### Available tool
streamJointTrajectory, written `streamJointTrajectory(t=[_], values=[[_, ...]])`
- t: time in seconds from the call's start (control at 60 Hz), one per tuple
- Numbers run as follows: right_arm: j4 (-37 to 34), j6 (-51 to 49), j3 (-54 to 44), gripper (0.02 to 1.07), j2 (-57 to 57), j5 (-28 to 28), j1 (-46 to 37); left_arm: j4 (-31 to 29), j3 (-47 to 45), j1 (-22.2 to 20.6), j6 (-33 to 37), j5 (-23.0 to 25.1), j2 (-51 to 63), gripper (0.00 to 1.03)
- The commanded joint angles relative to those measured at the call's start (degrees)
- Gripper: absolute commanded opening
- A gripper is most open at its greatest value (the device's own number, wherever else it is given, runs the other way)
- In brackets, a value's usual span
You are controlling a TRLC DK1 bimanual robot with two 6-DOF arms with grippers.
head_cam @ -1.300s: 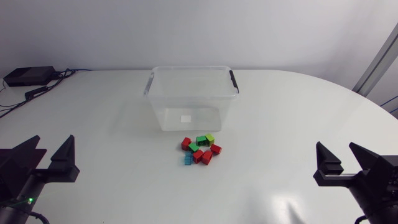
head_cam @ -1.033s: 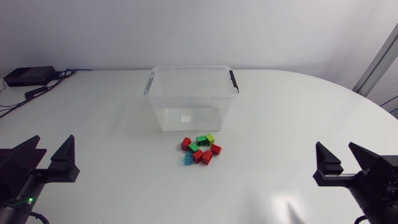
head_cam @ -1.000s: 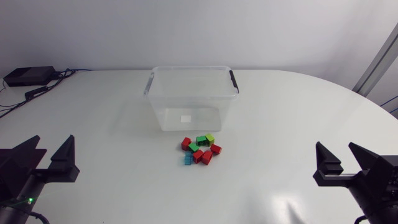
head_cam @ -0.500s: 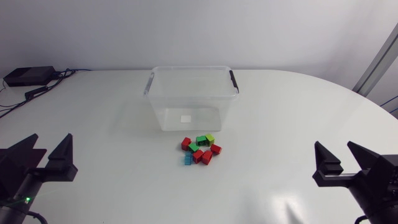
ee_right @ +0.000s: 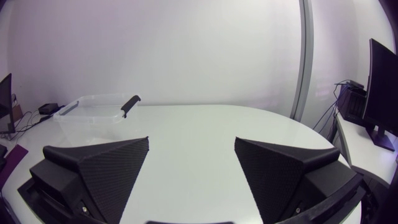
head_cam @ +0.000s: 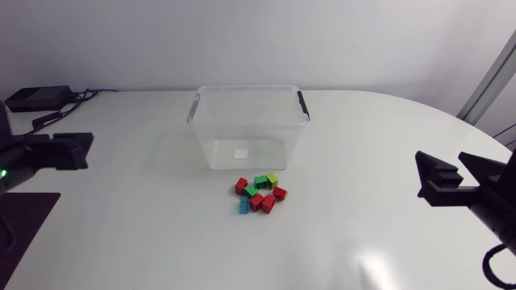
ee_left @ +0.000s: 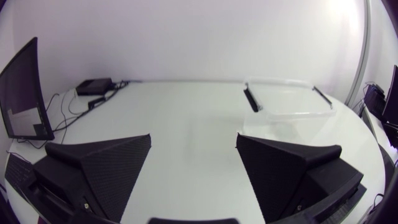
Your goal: Place the duplo bricks in the container
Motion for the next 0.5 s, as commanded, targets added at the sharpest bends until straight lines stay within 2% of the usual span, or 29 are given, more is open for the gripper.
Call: streamJointTrajectory(t=[0.0, 0.067, 0.133, 0.3, 0.4, 0.433, 0.483], values=[[-1.3, 2.2, 4.0, 1.02, 6.0, -0.1, 0.5, -6.8, 8.5, -0.6, 0.4, -0.2, 11.4, 0.97], [-3.2, 2.7, 6.6, 1.02, 10.4, -0.3, 0.5, -9.8, 12.3, -3.8, 4.4, -0.1, 17.6, 0.97], [-5.6, 3.6, 9.3, 1.02, 15.4, -1.0, 0.7, -11.7, 14.9, -6.9, 5.5, 0.0, 22.7, 0.97], [-9.8, 4.7, 14.9, 1.02, 27.4, -3.1, -0.3, -15.3, 19.4, -15.7, 5.5, 0.5, 34.7, 0.97], [-12.9, 4.0, 17.2, 1.02, 33.2, -3.8, -0.4, -17.8, 23.0, -19.3, 5.3, 2.0, 41.6, 0.97], [-14.8, 1.5, 18.1, 1.02, 36.4, -3.8, 0.0, -19.0, 24.9, -20.8, 5.3, 3.9, 45.3, 0.97], [-14.9, -0.3, 17.9, 1.02, 38.1, -4.2, 1.0, -19.7, 26.3, -22.1, 5.3, 4.2, 47.9, 0.97]])
